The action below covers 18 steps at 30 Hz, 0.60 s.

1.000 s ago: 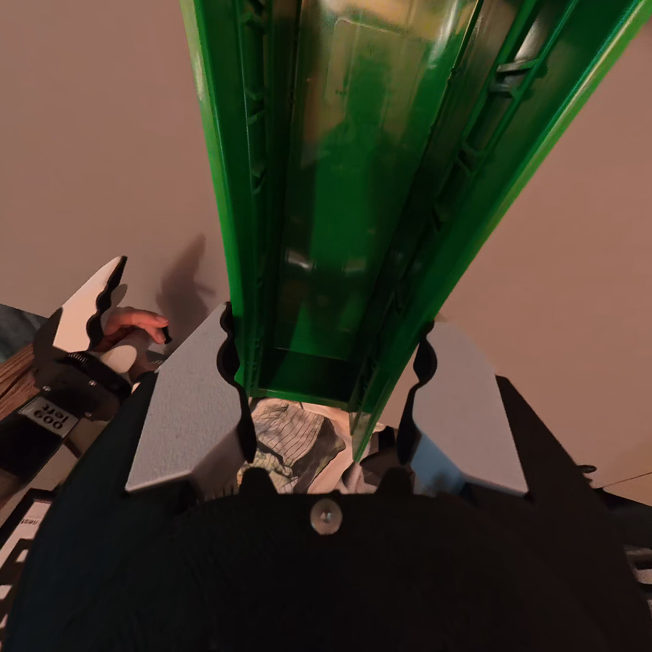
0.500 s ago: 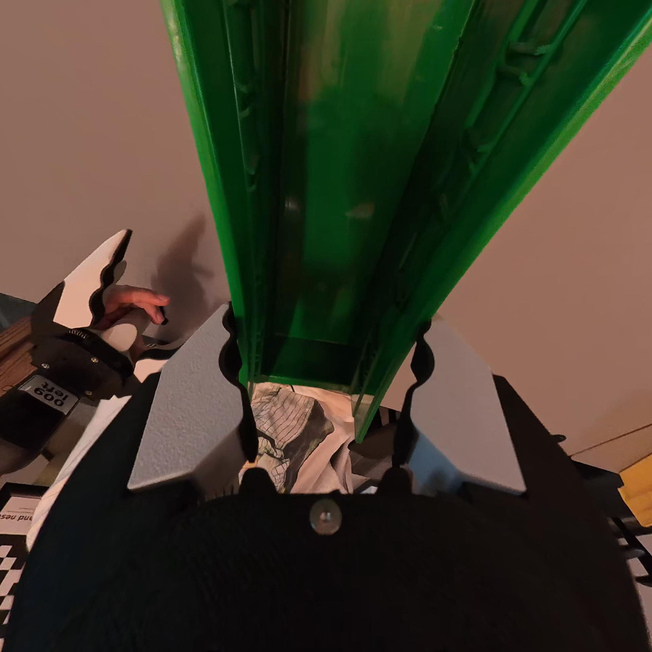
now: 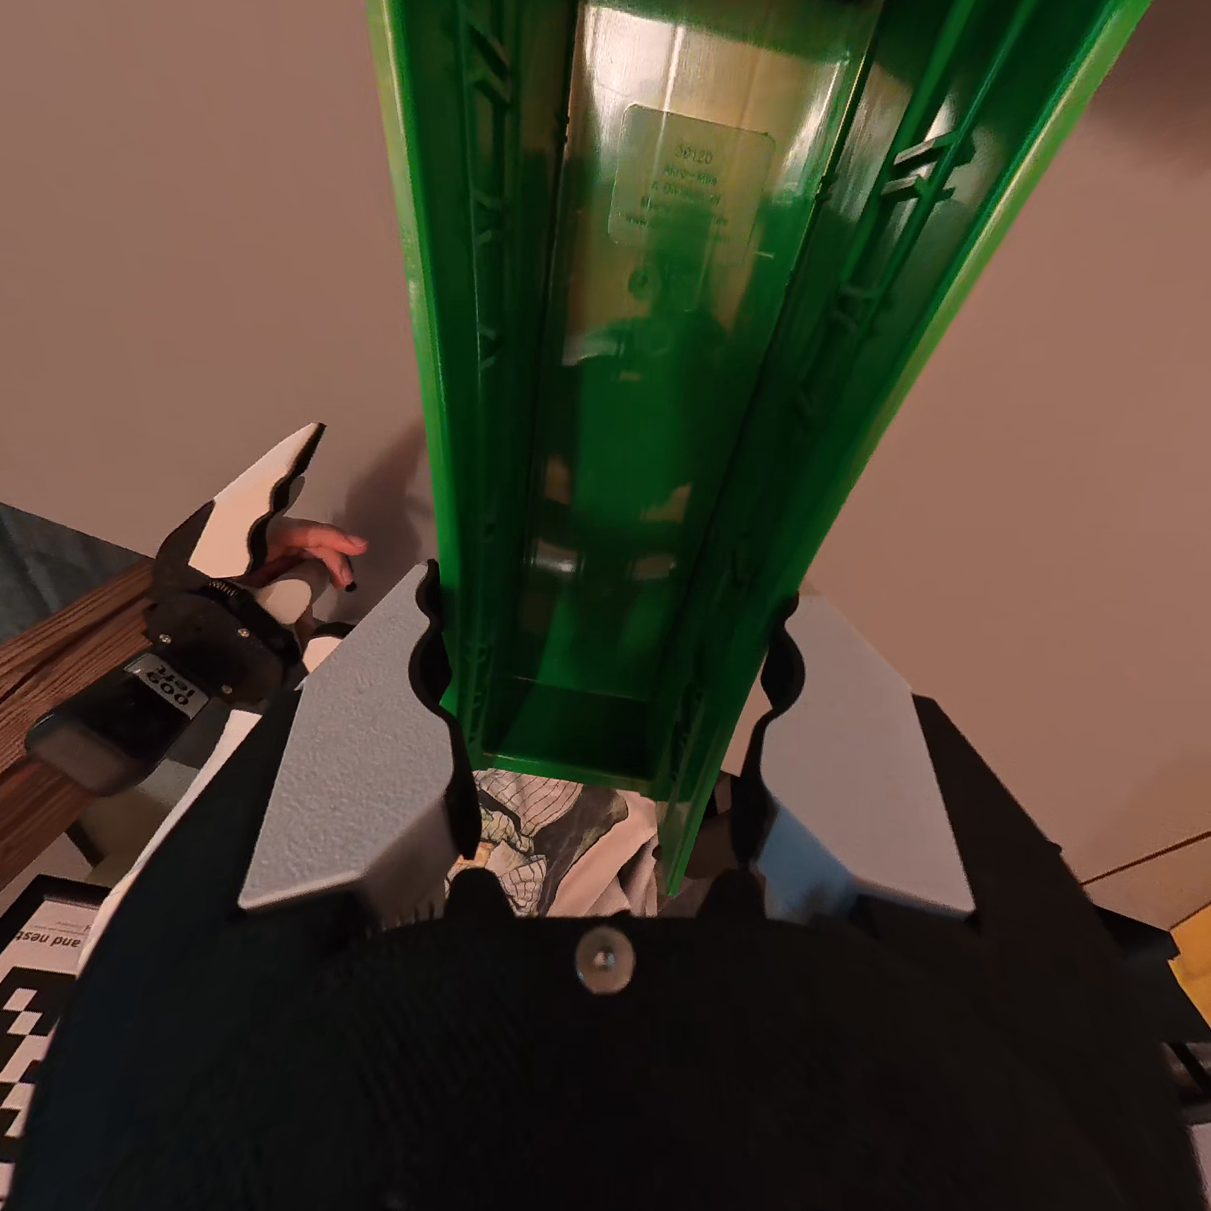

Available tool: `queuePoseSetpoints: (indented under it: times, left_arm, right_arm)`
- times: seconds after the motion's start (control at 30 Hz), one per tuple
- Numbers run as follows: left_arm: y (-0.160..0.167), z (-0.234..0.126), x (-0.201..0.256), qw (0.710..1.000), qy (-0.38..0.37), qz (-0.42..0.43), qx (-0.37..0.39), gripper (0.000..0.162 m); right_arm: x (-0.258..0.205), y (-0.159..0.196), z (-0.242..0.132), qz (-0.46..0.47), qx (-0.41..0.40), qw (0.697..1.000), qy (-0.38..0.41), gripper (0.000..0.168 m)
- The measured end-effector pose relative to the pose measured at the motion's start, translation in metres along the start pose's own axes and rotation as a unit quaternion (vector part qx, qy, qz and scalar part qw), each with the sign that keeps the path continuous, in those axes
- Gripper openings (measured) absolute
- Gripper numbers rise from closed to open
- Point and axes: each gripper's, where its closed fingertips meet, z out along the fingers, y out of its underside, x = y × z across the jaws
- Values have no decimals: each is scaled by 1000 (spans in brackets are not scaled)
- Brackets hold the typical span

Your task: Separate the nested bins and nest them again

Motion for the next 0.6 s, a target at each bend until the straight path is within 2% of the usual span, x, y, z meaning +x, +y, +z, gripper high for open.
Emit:
queuePoseSetpoints:
  times: [0.17,0.4,0.6]
  left_arm:
    - [1,1,-2,1000,0,-4,-1,111]
    - [1,0,-2,1000,-2,-1,-1,111]
    - [-1,-2,-3,1000,-4,-3,3,111]
  right_arm:
    - [-7,0,-21,-15,11,1000,-6,98]
    - [-18,0,-81,-30,63,996,-47,97]
    - [20,20,-142,-5,108,993,-53,97]
